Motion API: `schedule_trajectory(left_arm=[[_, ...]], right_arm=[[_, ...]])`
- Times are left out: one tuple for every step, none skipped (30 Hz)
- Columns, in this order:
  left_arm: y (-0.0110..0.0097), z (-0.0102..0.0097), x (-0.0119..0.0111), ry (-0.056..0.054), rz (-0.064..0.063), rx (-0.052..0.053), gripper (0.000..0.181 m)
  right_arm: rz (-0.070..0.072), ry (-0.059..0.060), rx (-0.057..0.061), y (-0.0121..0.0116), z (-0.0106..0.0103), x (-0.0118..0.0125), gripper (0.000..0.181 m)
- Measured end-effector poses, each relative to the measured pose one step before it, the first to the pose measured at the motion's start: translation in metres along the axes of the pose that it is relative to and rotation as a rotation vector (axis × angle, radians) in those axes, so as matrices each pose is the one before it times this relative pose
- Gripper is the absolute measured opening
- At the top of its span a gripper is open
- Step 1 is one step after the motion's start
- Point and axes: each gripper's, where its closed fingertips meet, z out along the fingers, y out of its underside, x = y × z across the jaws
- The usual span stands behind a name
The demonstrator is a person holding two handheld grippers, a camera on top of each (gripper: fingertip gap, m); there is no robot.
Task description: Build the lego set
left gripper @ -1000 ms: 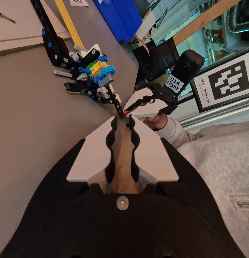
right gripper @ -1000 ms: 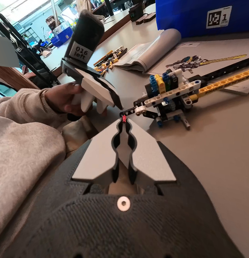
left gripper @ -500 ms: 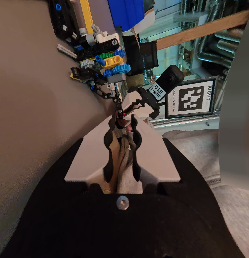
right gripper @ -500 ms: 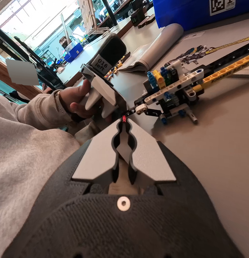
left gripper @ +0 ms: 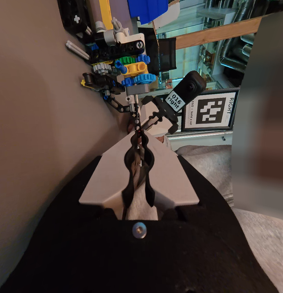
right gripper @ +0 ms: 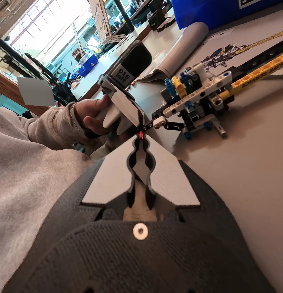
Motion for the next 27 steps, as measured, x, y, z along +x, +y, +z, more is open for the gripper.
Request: schedule_trajectory(left_arm=[[0.00051, -0.00004, 0.00077, 0.0055, 0.0019, -0.0034, 0.008], [0.00042, -0.00009, 0.00068, 0.0045, 0.0025, -0.0028, 0.008], [0.0004, 0.0, 0.00046, 0.0028, 0.0023, -0.0028, 0.009], [0.00034, -0.00002, 0.00065, 0.0047, 0.0016, -0.0029, 0.011], [-0.00016, -0.00003, -0.00007, 0.0004, -0.0015, 0.0, 0.012], [0.00011, 0.00024, -0.00042, -0.0018, -0.0004, -0.002, 0.011], [-0.00001, 0.0001, -0.00074, -0.0051, -0.0001, -0.0019, 0.01], [0.00026, 0.00014, -0.00082, -0.0053, -0.0002, -0.0032, 0.009], [0.00038, 0.00022, -0.00066, -0.0044, 0.0007, -0.0046, 0.008], [0.00071, 0.00035, -0.00021, -0.0021, 0.0012, -0.0061, 0.008], [0.00008, 0.00009, -0.00041, -0.0017, -0.0006, -0.0023, 0.009], [-0.00014, -0.00017, -0.00007, 0.0011, -0.002, -0.0013, 0.008], [0.00021, -0.00006, -0.00015, 0.0021, -0.0026, -0.0023, 0.008], [-0.00014, -0.00008, -0.00006, 0.0015, -0.0025, -0.0006, 0.008], [0.00015, -0.00001, -0.00001, 0.0012, -0.0019, -0.0016, 0.008], [0.00005, 0.0001, -0.00007, 0.0006, -0.0006, -0.0012, 0.008], [0.00006, 0.00005, -0.00006, 0.0014, -0.0021, -0.0009, 0.009], [0.00005, 0.00003, -0.00002, 0.0013, -0.0014, -0.0009, 0.008], [0.00015, 0.00012, 0.00009, 0.0014, -0.0012, -0.0013, 0.008], [0.00017, 0.00019, 0.00001, 0.001, -0.0007, -0.0016, 0.008], [0.00011, 0.00014, 0.0, 0.0011, -0.0005, -0.001, 0.008], [0.00009, 0.00007, -0.00003, 0.0007, -0.0008, -0.0007, 0.008], [-0.0001, -0.00009, 0.00006, 0.001, -0.0006, 0.0004, 0.008], [-0.00028, -0.00016, 0.0002, 0.0023, -0.0003, 0.0012, 0.008], [-0.00025, -0.00009, 0.00029, 0.0025, -0.0009, 0.0016, 0.008], [-0.00007, -0.00001, 0.0, 0.001, -0.0009, 0.0, 0.008], [0.00011, 0.00006, -0.00018, -0.0004, -0.0009, -0.0008, 0.008]], right_arm=[[-0.0114, 0.0045, -0.0018, 0.00008, -0.00008, -0.00025, 0.002], [-0.0062, 0.0031, -0.0011, 0.00001, -0.00015, 0.00005, 0.002], [-0.0017, 0.0, 0.0005, -0.00005, -0.00022, -0.00015, 0.002], [-0.003, -0.0014, 0.0013, -0.00032, -0.00021, -0.00037, 0.002], [-0.0068, 0.0013, 0.0006, -0.00018, -0.00017, -0.00018, 0.002], [-0.0097, 0.0032, -0.0003, -0.00024, -0.00023, -0.00017, 0.002], [-0.0157, 0.0033, 0.0002, -0.00039, -0.0002, -0.00036, 0.002], [-0.0216, 0.0017, 0.0003, -0.00061, -0.0001, -0.00108, 0.002], [-0.025, 0.0051, -0.0018, -0.00034, 0.00001, -0.0009, 0.002], [-0.0259, 0.0084, -0.0094, 0.00084, 0.00034, -0.00016, 0.002], [-0.0257, 0.0109, -0.0123, 0.00149, 0.00037, 0.00029, 0.002], [-0.0244, 0.0095, -0.01, 0.00122, 0.00032, 0.00006, 0.002], [-0.0208, 0.0099, -0.0085, 0.00101, 0.00036, 0.00018, 0.002], [-0.0171, 0.0081, -0.0064, 0.0008, 0.00036, 0.00022, 0.002], [-0.0128, 0.0049, -0.003, 0.00032, 0.00003, 0.00006, 0.002], [-0.008, 0.0018, -0.0003, -0.00009, -0.00014, -0.00012, 0.002], [-0.0043, 0.0011, 0.0013, -0.00031, -0.00013, 0.00012, 0.002], [-0.0037, 0.0014, 0.0024, -0.00057, -0.0003, 0.0003, 0.002], [-0.0046, 0.0015, 0.0036, -0.00065, -0.0003, 0.00023, 0.002], [-0.0067, 0.0018, 0.0033, -0.00075, -0.00034, 0.00022, 0.002], [-0.0101, 0.0028, 0.0012, -0.00045, -0.00019, 0.00032, 0.002], [-0.0116, 0.0029, 0.0, -0.00004, -0.00006, 0.00019, 0.002], [-0.0116, 0.002, 0.0018, -0.00027, 0.00011, -0.00007, 0.002], [-0.0137, 0.0017, 0.0043, -0.00059, 0.00003, -0.00016, 0.002], [-0.0172, 0.0035, 0.0025, -0.00039, 0.00003, -0.00002, 0.002], [-0.0194, 0.0043, -0.0008, -0.00006, 0.00005, -0.00007, 0.002], [-0.0182, 0.0036, -0.0028, 0.00019, 0.00003, -0.00006, 0.002]])
